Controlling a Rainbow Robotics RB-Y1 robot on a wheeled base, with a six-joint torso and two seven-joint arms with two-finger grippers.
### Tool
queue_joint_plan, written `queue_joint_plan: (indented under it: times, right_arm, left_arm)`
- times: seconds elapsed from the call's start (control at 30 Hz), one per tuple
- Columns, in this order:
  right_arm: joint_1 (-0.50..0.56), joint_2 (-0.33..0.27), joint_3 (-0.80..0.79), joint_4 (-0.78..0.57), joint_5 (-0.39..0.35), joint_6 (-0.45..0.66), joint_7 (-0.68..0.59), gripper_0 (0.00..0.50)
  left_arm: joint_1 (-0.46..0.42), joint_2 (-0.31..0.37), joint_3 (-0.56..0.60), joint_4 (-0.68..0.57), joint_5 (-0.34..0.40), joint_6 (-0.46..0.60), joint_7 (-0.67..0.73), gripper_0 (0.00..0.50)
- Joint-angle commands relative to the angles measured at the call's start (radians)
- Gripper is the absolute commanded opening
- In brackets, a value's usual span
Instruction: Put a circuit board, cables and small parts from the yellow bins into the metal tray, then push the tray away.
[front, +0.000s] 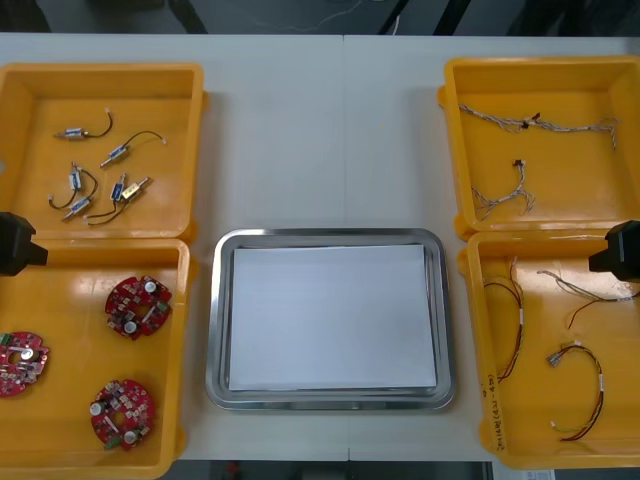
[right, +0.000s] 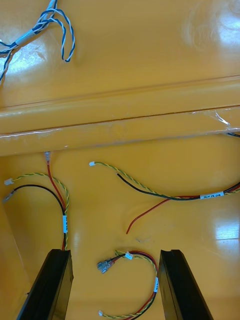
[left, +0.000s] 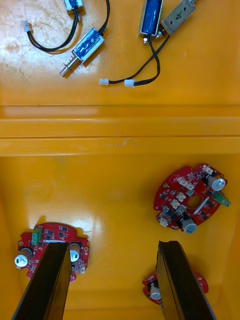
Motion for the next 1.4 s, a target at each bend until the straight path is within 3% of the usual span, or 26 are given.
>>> queue_joint_plan:
  times: [0.03, 1.4]
  right_arm:
    - [0.011, 0.006, -0.019, -0.033, 0.004, -0.002, -0.011, 0.5]
    - [0.011, 0.006, -0.019, -0.033, 0.004, -0.002, -0.011, 0.5]
  left_arm:
    - [-0.023, 0.044, 0.011, -0.005, 0.007, 0.006, -0.035, 0.5]
    - [-0.023, 0.044, 0.011, -0.005, 0.007, 0.006, -0.035, 0.5]
